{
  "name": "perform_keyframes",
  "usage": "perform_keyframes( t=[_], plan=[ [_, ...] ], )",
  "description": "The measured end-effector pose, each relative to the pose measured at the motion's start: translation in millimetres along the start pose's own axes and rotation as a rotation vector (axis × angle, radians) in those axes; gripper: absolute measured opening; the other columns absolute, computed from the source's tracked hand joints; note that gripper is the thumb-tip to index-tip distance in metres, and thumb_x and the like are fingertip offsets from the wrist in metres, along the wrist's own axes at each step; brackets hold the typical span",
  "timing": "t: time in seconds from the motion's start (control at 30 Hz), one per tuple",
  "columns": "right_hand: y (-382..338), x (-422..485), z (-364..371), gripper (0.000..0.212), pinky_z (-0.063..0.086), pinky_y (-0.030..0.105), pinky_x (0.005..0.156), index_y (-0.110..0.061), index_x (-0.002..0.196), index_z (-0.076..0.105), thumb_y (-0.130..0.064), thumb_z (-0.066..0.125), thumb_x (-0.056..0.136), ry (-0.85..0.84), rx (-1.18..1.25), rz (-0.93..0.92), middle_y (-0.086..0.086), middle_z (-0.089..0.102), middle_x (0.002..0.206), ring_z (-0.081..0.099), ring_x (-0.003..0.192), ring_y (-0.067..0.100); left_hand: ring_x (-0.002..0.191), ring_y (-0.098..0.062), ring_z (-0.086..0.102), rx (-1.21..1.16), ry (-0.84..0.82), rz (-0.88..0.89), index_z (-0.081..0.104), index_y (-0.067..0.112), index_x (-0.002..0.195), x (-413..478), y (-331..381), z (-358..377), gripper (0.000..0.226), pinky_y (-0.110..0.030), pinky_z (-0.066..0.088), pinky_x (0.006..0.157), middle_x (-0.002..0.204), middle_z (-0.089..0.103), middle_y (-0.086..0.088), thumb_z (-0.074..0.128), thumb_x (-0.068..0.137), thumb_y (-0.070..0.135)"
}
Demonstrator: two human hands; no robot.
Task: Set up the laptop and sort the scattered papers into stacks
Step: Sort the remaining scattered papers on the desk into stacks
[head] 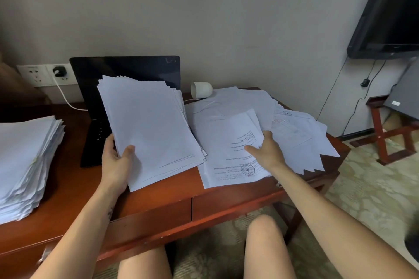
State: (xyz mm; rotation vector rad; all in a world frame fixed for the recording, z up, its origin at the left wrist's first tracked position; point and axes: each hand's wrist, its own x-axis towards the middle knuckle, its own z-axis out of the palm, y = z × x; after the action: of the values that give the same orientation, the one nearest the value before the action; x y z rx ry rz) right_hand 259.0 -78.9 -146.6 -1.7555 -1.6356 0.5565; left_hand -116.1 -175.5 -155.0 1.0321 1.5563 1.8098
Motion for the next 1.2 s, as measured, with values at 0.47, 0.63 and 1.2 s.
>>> perform_keyframes(
  t=[0.47, 0.63, 1.2],
  plan=[
    [-19.7, -76.8, 29.0, 0.042, 0.032, 0.043, 0.113, -0.035, 0.119, 0.063, -0.063, 0.051, 0.090, -0.194, -0.143, -0.541, -0.020, 0.051, 0.126, 0.039, 0.126, 0.005, 0.120, -0.018, 0.061, 0.002, -0.008, 0.003, 0.044, 0.025, 0.152, 0.9, -4.0, -2.7, 0.052, -0.030, 0.049, 0.095, 0.139, 0.060, 0.003, 0.059, 0.105, 0.009],
    [-41.4, -103.9, 56.0, 0.095, 0.018, 0.042, 0.118, -0.034, 0.143, 0.036, -0.096, 0.039, 0.070, -0.251, -0.415, -0.359, -0.013, 0.030, 0.140, 0.020, 0.137, 0.015, 0.121, -0.018, 0.059, 0.004, 0.000, 0.012, 0.044, 0.025, 0.151, 1.9, -6.3, -1.8, 0.051, -0.033, 0.048, 0.100, 0.138, 0.059, 0.004, 0.059, 0.105, 0.010],
    [-33.3, -86.1, 43.0, 0.029, 0.048, 0.037, 0.075, -0.023, 0.124, 0.059, -0.038, 0.055, 0.099, -0.001, -0.477, -0.588, -0.002, 0.067, 0.108, 0.062, 0.097, 0.024, 0.124, -0.020, 0.057, 0.005, 0.021, -0.012, 0.045, 0.022, 0.151, 2.6, -5.4, -4.6, 0.050, -0.037, 0.047, 0.106, 0.137, 0.059, 0.003, 0.059, 0.105, 0.009]
  ],
)
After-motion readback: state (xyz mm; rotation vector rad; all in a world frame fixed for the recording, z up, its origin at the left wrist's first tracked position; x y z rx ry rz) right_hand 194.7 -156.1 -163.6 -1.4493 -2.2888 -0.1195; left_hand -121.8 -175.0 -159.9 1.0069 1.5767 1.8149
